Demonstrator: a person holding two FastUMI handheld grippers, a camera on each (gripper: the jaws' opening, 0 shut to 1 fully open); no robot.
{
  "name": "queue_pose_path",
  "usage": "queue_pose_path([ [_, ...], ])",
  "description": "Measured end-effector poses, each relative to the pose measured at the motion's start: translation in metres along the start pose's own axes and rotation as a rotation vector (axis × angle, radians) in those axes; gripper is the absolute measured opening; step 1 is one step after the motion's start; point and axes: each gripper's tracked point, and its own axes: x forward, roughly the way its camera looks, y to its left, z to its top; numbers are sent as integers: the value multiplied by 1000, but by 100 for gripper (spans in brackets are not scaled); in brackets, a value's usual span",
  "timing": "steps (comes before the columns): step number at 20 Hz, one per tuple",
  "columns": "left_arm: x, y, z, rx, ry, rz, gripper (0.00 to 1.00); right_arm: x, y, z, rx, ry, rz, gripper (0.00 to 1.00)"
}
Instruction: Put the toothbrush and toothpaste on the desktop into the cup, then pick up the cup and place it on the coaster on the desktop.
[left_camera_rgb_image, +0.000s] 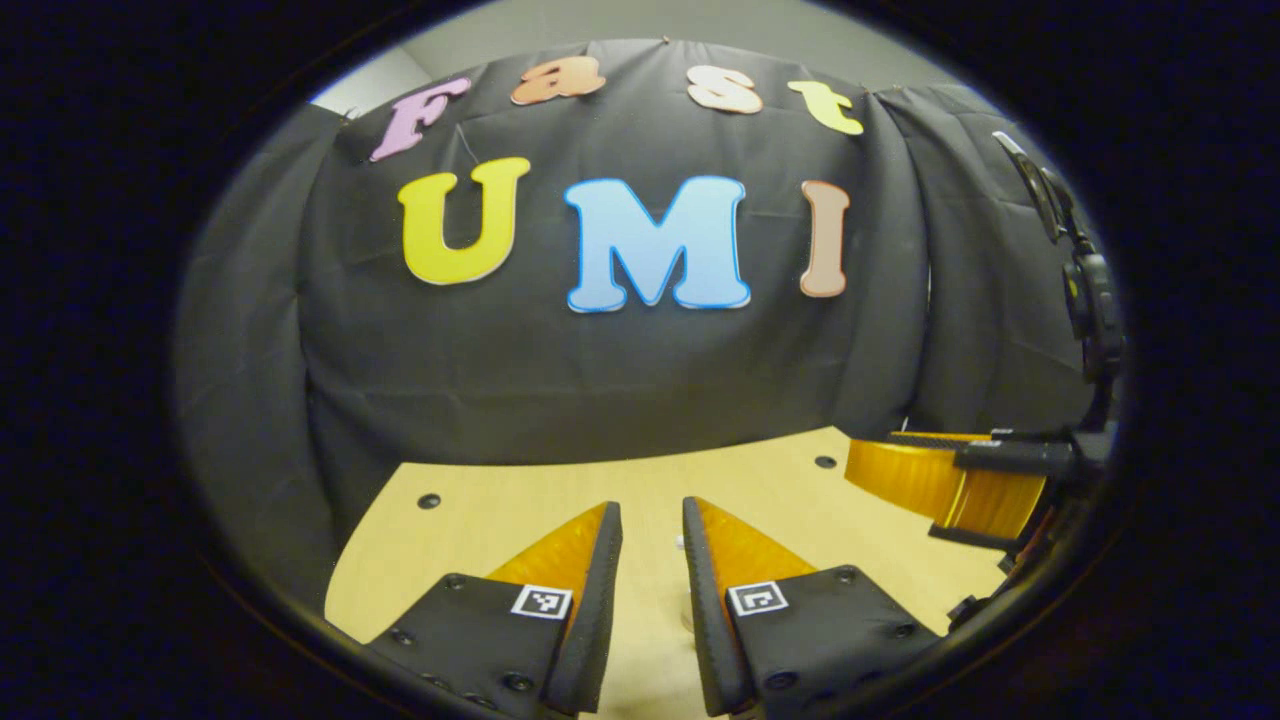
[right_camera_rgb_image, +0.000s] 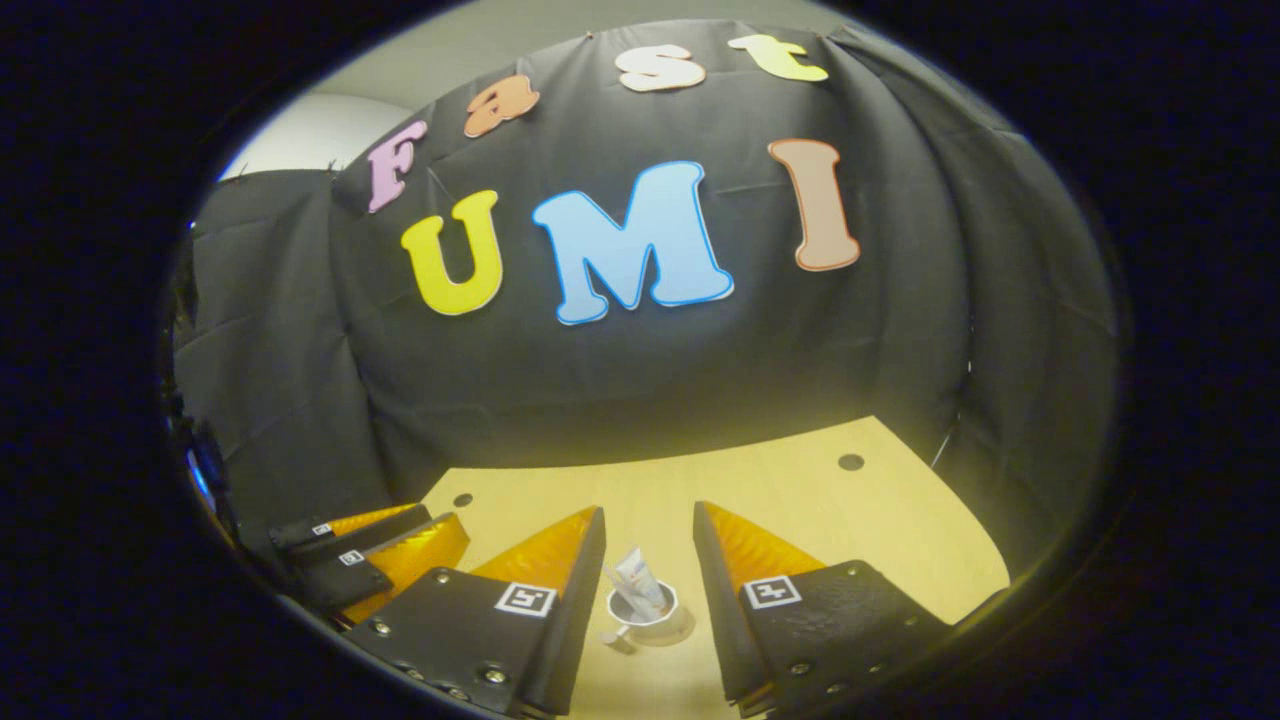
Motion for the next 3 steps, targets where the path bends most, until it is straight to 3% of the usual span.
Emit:
queue_pose_path([
  [2, -14, 8, 20, -1, -56, 20, 43, -5, 9, 11, -15, -30, 10, 54],
  [3, -19, 12, 27, -2, -79, 26, 51, -7, 12, 16, -22, -44, 8, 54],
])
